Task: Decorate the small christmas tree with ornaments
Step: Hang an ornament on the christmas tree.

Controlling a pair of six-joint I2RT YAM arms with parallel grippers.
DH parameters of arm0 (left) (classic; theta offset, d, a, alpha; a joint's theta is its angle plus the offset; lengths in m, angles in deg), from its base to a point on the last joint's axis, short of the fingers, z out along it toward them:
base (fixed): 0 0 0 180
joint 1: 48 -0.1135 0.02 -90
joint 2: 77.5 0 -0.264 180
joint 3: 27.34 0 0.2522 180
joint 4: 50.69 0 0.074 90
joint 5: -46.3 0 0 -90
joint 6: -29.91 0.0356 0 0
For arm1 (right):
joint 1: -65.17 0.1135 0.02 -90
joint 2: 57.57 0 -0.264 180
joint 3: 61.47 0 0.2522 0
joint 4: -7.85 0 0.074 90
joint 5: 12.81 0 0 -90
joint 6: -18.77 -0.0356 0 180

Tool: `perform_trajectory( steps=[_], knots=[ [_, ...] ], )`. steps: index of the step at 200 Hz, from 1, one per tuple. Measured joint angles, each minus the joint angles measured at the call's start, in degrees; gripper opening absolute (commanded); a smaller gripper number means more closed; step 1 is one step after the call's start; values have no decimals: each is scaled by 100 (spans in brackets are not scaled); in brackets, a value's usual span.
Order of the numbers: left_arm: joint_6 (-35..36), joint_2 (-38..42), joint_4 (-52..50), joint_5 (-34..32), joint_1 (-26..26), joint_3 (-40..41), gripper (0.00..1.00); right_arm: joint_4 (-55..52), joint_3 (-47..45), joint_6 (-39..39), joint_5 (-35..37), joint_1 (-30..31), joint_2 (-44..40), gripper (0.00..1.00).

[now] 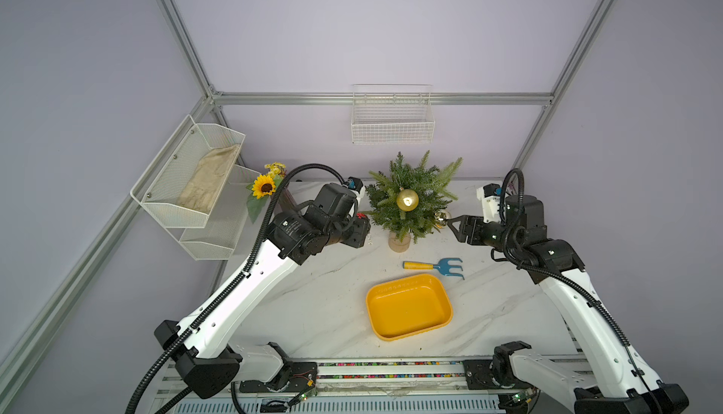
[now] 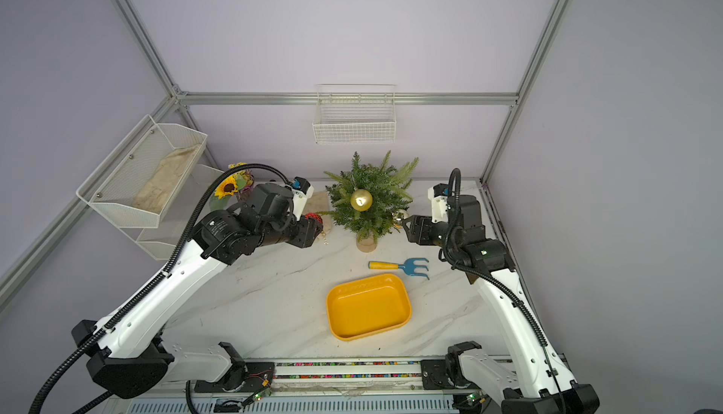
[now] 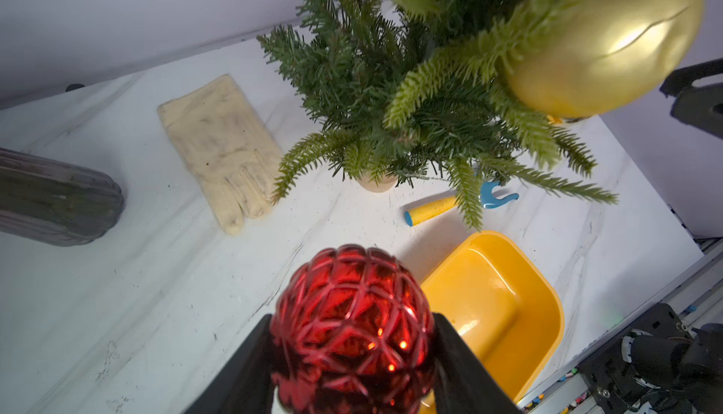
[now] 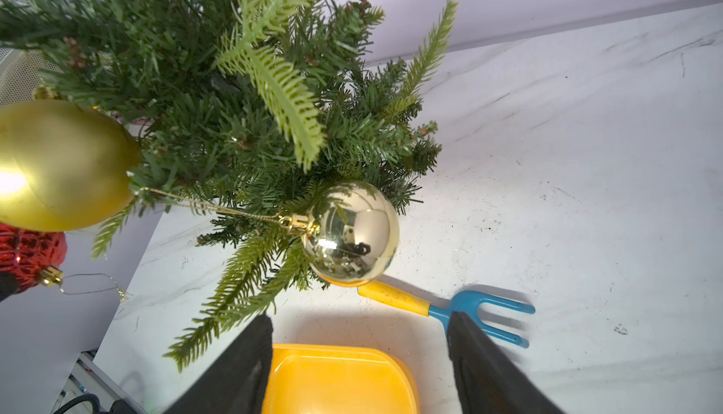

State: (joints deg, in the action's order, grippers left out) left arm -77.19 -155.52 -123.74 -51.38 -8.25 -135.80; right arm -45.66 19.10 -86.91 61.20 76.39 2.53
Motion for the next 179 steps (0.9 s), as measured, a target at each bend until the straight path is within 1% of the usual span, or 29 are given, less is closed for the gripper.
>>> perform_trajectory(
  steps=[56,112,146,179],
  knots=[
    [173,-527,273,332,-74,-706,56,26,-4,-9,0,0,0,73],
    [195,-1016,533,603,-74,-938,55,72,-39,-9,2,0,0,73],
    [275,-1130,649,627,-74,-1064,54,72,-42,-9,2,0,0,73],
    [326,-1130,710,470,-74,-1075,54,76,-72,-7,4,0,-7,73]
  ],
)
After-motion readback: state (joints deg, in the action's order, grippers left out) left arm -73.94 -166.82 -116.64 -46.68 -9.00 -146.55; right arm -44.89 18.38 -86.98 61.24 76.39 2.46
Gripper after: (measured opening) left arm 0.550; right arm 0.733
